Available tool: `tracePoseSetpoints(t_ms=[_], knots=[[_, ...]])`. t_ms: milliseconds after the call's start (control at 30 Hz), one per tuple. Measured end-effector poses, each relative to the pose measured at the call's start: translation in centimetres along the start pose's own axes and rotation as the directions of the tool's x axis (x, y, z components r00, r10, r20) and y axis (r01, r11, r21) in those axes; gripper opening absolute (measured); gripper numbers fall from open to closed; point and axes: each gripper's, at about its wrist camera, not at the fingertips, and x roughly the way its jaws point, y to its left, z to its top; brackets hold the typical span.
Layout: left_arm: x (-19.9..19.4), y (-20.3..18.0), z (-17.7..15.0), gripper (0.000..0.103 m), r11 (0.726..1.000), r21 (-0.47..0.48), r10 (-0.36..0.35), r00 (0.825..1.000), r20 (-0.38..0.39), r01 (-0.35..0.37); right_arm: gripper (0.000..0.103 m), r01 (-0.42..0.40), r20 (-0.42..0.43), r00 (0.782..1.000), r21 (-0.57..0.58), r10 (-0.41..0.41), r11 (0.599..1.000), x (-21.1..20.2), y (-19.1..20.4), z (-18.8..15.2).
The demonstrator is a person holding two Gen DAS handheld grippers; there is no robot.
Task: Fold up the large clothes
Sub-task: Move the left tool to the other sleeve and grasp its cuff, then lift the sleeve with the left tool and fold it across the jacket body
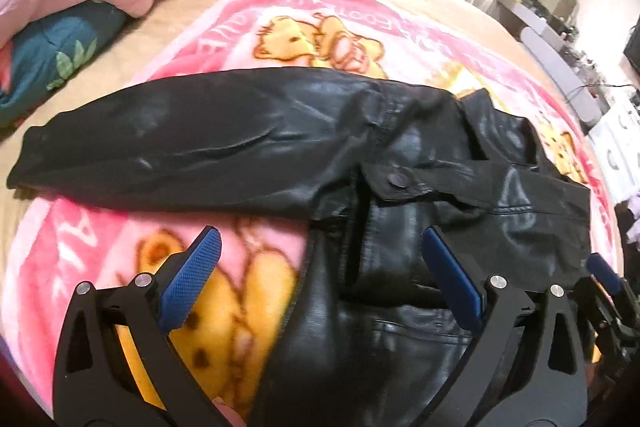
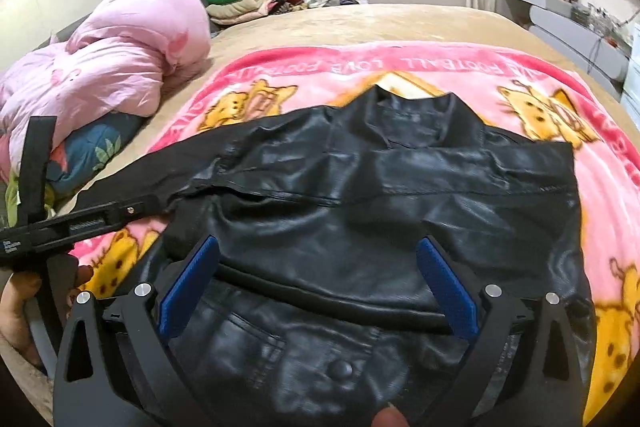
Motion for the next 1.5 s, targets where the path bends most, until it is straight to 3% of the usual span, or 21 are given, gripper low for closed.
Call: tracePoseSetpoints(t_ms=[267,433,767,1067,1333,1500], knots=[[-0.6,2.5,0.6,0.094,0.998,-0.068,0.010,1.000,0.017,-0.009,0.098,-0.041,0.001,0.999,-0.049,0.041,0.998,0.8,3.2,1.1],[-1.7,4.5,1.1,0.094,0.992,-0.117,0.049,0.997,0.067,-0.041,0.098,-0.061,0.002,0.998,-0.080,0.062,0.995,1.5,5.2,1.7],[-2.5,8.9,1.7,0.094,0.969,-0.233,0.111,0.990,0.089,-0.088,0.098,-0.115,-0.006,0.993,-0.134,0.115,0.984,2.9,9.1,2.8],[-2.8,13.7,1.8,0.094,0.924,-0.350,0.202,0.975,0.096,-0.157,0.098,-0.167,-0.035,0.986,-0.187,0.164,0.968,5.2,12.6,3.7],[-2.3,18.8,1.4,0.094,0.860,-0.482,0.231,0.970,0.078,-0.166,0.098,-0.200,-0.083,0.979,-0.284,0.184,0.938,7.9,16.4,3.9],[-1.6,20.8,1.4,0.094,0.837,-0.523,0.234,0.970,0.070,-0.164,0.098,-0.224,-0.106,0.974,-0.282,0.202,0.933,9.4,17.7,3.8]])
